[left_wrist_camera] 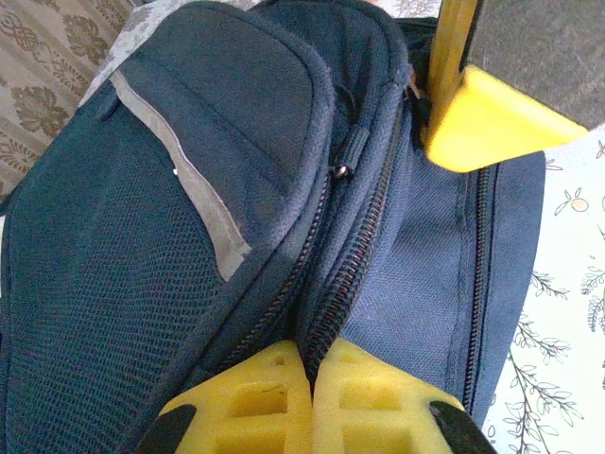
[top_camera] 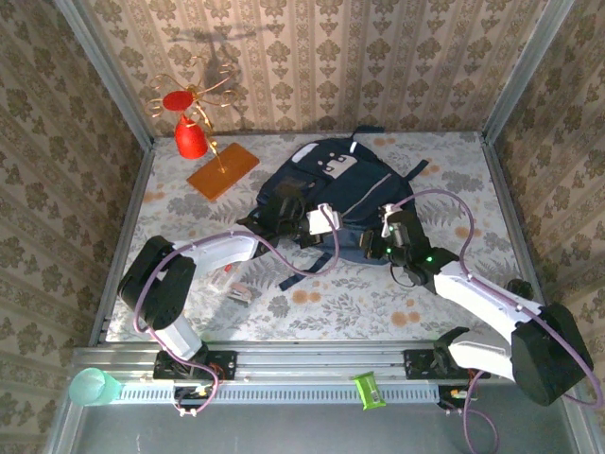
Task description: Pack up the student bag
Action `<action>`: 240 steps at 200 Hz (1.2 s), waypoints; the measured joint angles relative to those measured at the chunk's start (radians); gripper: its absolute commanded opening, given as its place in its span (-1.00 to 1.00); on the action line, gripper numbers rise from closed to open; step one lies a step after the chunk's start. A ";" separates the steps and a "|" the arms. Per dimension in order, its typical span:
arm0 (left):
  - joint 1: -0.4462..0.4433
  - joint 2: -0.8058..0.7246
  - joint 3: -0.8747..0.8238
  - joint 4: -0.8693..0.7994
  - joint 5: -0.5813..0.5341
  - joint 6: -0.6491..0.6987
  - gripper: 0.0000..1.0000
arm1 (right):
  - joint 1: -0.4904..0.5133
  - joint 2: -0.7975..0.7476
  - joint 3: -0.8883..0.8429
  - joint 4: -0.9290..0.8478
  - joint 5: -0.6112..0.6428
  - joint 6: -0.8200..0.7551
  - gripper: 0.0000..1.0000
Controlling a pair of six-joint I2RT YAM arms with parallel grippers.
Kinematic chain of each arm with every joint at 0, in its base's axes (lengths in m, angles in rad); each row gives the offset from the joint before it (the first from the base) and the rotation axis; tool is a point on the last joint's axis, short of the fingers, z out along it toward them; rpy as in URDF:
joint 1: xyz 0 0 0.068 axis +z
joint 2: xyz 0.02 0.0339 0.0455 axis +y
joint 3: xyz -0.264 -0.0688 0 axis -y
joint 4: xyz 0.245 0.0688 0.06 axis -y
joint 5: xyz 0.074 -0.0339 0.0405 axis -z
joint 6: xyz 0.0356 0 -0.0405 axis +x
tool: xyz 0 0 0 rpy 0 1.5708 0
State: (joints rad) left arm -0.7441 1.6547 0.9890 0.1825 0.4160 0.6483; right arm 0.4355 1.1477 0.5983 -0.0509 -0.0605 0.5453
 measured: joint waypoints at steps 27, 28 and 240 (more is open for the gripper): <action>0.012 0.000 -0.001 0.004 0.010 0.008 -1.00 | -0.089 -0.001 0.006 -0.060 -0.051 -0.027 -1.00; 0.013 0.000 -0.001 0.004 0.010 0.010 -1.00 | -0.095 0.000 0.006 -0.065 -0.050 -0.029 -1.00; 0.084 0.020 0.004 -0.023 0.007 0.079 -1.00 | 0.025 0.112 0.058 0.055 -0.181 -0.033 -0.18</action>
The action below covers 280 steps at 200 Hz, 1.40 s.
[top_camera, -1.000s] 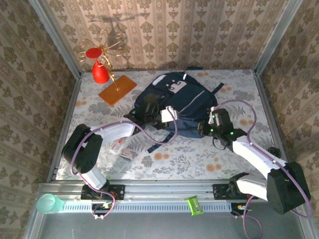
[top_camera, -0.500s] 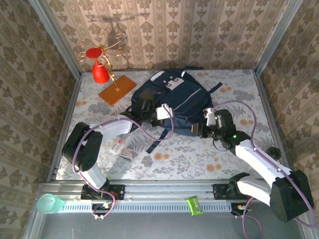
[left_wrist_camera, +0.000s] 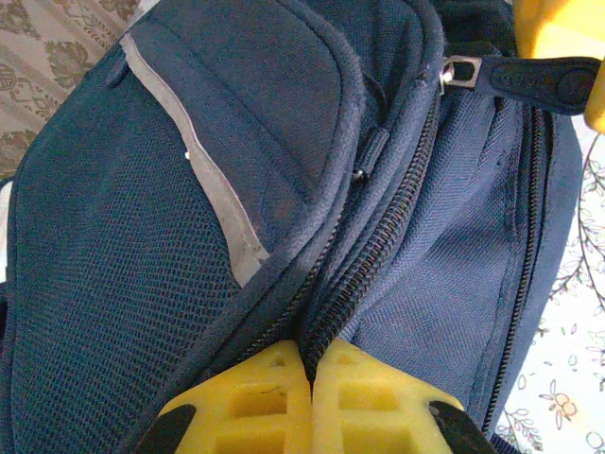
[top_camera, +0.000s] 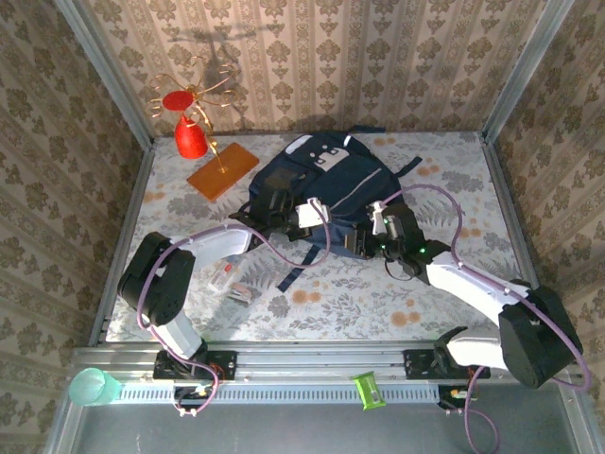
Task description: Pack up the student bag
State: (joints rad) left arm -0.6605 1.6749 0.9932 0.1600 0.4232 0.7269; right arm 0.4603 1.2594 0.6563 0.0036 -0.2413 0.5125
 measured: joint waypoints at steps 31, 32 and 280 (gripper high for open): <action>0.000 0.000 0.000 0.000 0.000 0.000 -1.00 | 0.003 0.026 0.016 0.016 0.006 0.031 -0.15; 0.000 0.000 0.000 0.000 0.000 0.000 -1.00 | 0.003 0.026 0.017 0.016 0.006 0.031 -0.15; -0.013 0.013 0.016 -0.022 0.003 0.093 -1.00 | -0.091 -0.029 0.071 -0.200 0.234 -0.051 -1.00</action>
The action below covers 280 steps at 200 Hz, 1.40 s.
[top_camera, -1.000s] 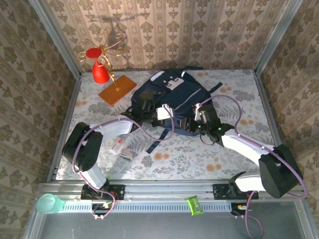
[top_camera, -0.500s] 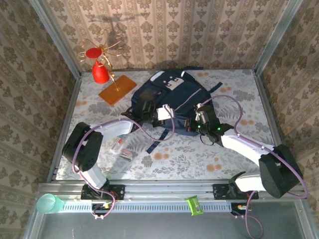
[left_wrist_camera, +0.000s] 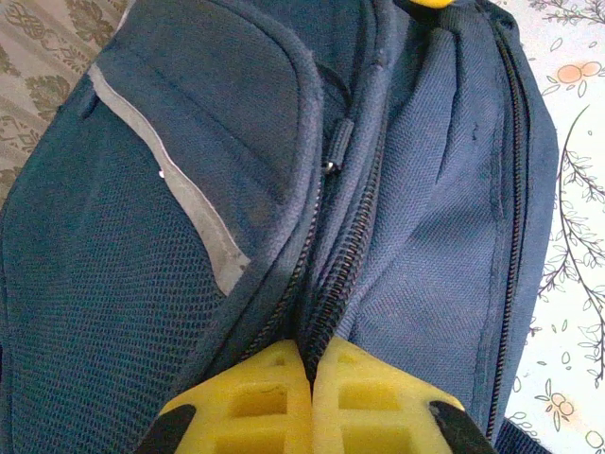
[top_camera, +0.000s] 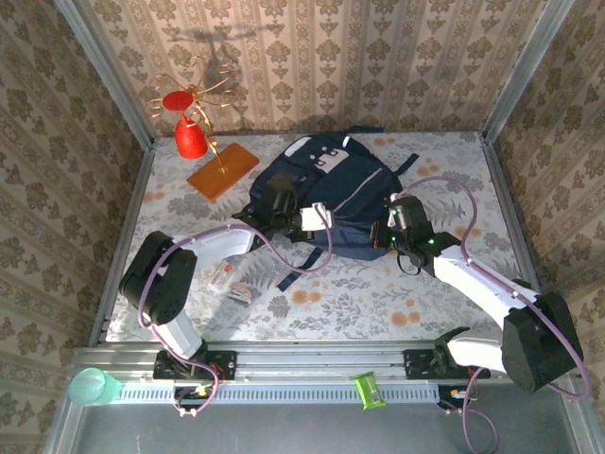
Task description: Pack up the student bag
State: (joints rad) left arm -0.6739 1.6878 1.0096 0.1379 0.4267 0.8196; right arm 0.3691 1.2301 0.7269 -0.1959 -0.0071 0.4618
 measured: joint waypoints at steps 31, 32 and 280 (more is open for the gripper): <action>0.001 0.000 0.001 -0.004 -0.003 0.013 -0.37 | -0.007 -0.015 0.000 -0.003 -0.037 -0.050 -1.00; 0.001 0.000 0.001 -0.005 -0.004 0.011 -0.35 | -0.008 -0.016 0.000 -0.003 -0.039 -0.050 -1.00; -0.222 0.037 0.136 -0.071 -0.135 0.065 -1.00 | -0.013 -0.129 -0.081 0.047 -0.269 -0.062 -1.00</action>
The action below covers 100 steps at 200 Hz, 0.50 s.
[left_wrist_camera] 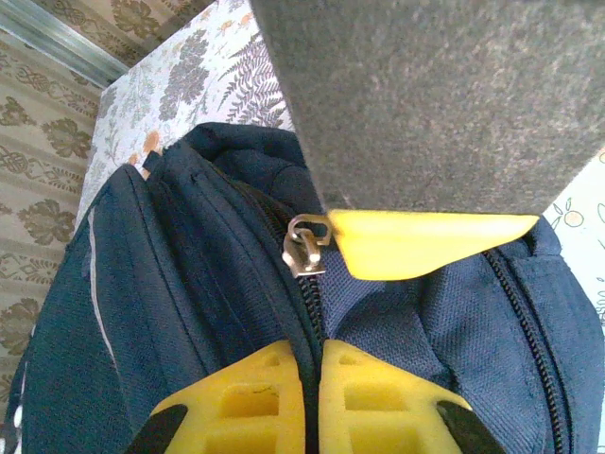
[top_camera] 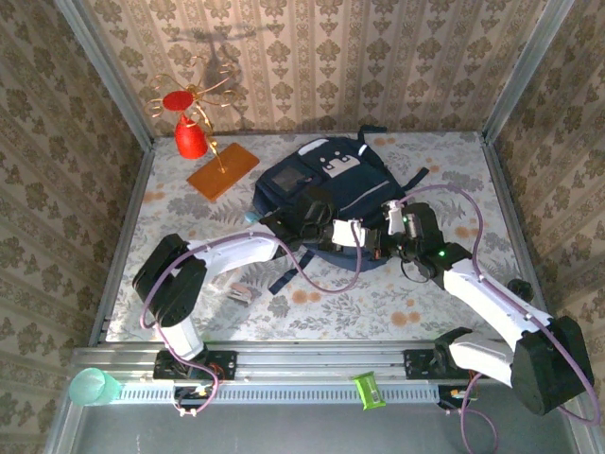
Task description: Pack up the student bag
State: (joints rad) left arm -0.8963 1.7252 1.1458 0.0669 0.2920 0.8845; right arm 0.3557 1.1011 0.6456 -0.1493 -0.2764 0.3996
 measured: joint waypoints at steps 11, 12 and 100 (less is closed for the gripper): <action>0.005 -0.002 -0.004 0.001 0.011 0.000 -1.00 | 0.006 0.000 0.000 -0.010 0.034 0.000 -1.00; 0.006 -0.003 -0.005 0.001 0.013 0.000 -1.00 | 0.007 0.000 0.000 -0.012 0.039 0.000 -1.00; 0.089 -0.068 -0.111 0.061 0.167 0.007 -1.00 | -0.007 0.007 0.030 -0.091 0.244 -0.005 -1.00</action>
State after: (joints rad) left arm -0.8070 1.6573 1.0351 0.1280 0.4587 0.8917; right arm 0.3489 1.1080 0.6758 -0.2405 -0.0322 0.3950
